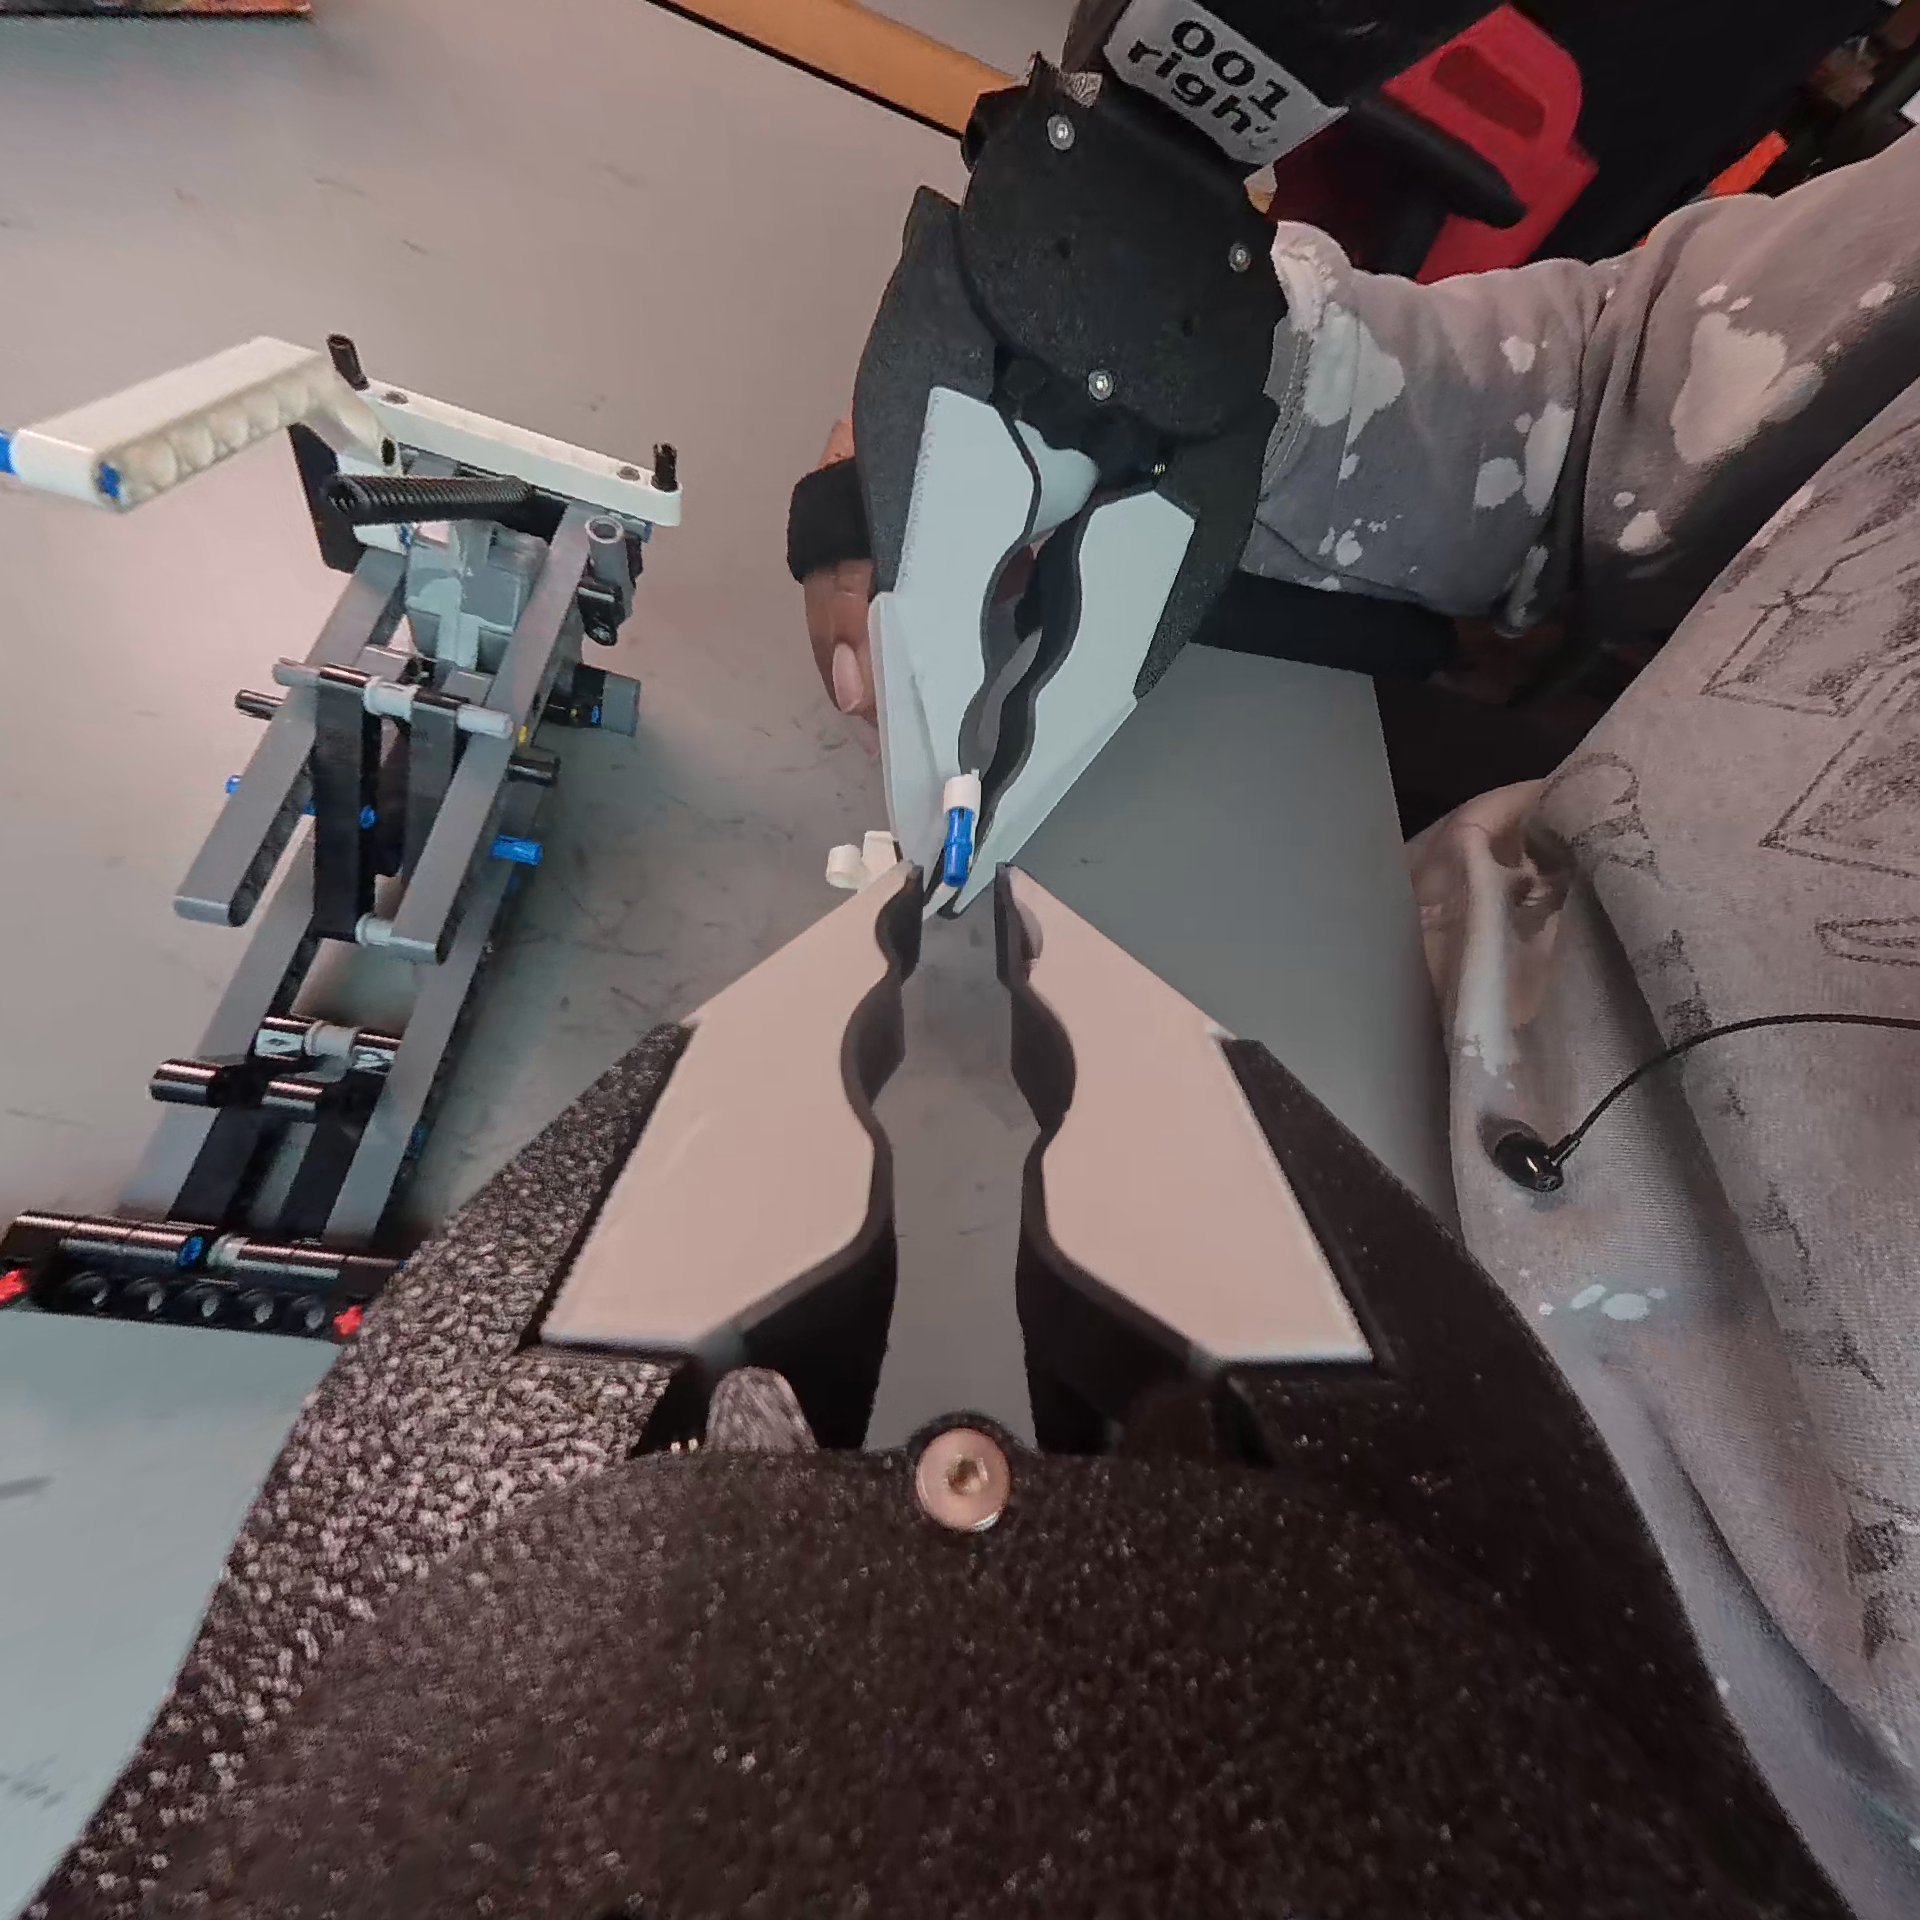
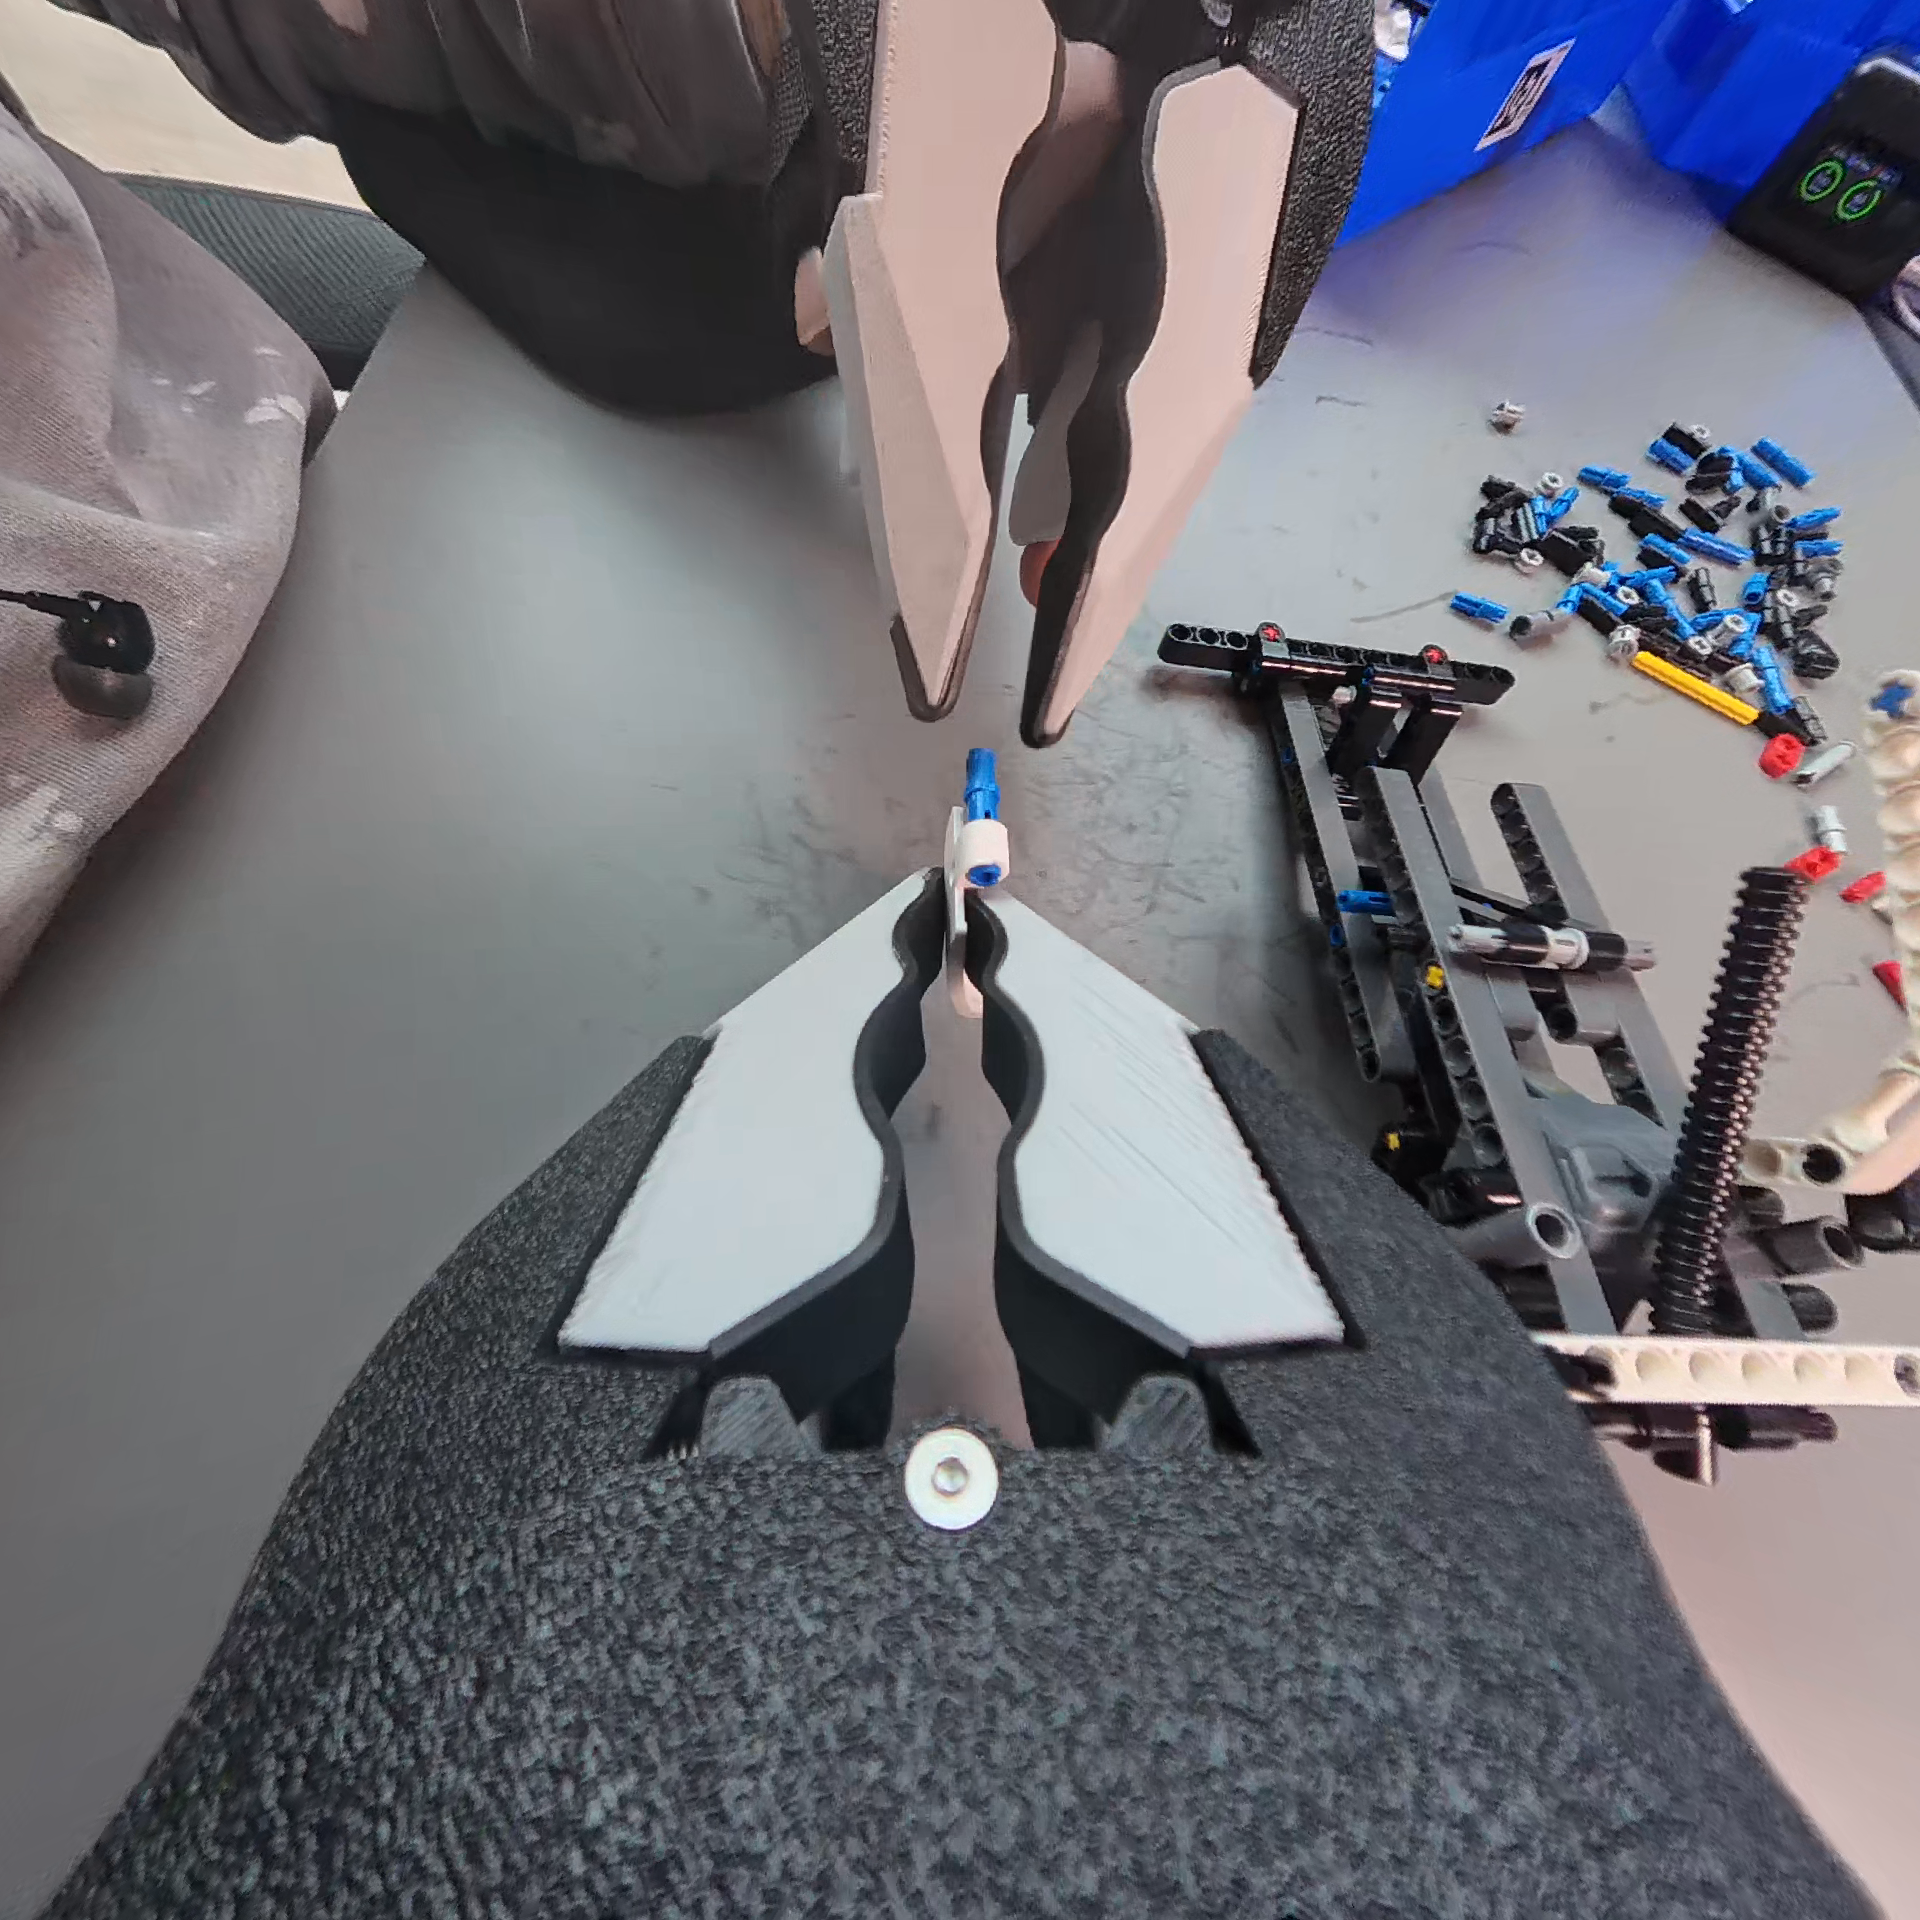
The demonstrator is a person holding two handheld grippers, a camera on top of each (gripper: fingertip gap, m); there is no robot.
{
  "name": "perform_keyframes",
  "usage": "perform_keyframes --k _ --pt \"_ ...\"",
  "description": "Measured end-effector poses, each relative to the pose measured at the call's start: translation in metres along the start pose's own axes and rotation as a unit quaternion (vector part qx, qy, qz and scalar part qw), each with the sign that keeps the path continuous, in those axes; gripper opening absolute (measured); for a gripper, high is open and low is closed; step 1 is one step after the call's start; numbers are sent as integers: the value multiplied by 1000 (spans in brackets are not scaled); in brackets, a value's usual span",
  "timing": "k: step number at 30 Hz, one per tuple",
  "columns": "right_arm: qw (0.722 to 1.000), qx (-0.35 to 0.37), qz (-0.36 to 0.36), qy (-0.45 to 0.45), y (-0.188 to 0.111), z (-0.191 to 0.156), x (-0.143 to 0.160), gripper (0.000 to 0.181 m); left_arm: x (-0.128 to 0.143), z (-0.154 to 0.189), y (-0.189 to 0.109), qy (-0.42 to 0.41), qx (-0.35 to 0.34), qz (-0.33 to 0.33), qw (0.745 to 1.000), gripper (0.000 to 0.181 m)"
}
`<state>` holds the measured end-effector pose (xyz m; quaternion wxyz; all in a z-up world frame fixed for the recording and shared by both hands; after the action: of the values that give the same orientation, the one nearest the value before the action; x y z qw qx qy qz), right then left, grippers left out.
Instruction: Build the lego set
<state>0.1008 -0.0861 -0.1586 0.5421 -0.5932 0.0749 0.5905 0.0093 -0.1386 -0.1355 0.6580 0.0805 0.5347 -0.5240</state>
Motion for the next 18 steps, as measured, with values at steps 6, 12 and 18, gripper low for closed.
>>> perform_keyframes --k 6,12,18 --pt "1000 4 -2 -9 2 -2 -4 2 1 3 5 15 -6 -3 1000 4" --pt "994 6 89 61 -10 5 -16 18 -5 3 -6 9 3 33 999 3" --pt "976 -32 173 127 -16 10 -21 3 -10 10 -11 10 27 57 998 3"
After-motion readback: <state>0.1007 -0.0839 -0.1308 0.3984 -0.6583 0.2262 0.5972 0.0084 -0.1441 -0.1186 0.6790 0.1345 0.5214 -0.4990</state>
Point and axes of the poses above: each gripper's, where its closed fingertips meet, y out along the fingers, x out of its underside, z = x × y across the jaws, the point moved 6 cm from there along -y, back along the fingers, and after that the axes turned 10 degrees about -y, right-handed, at the moved point
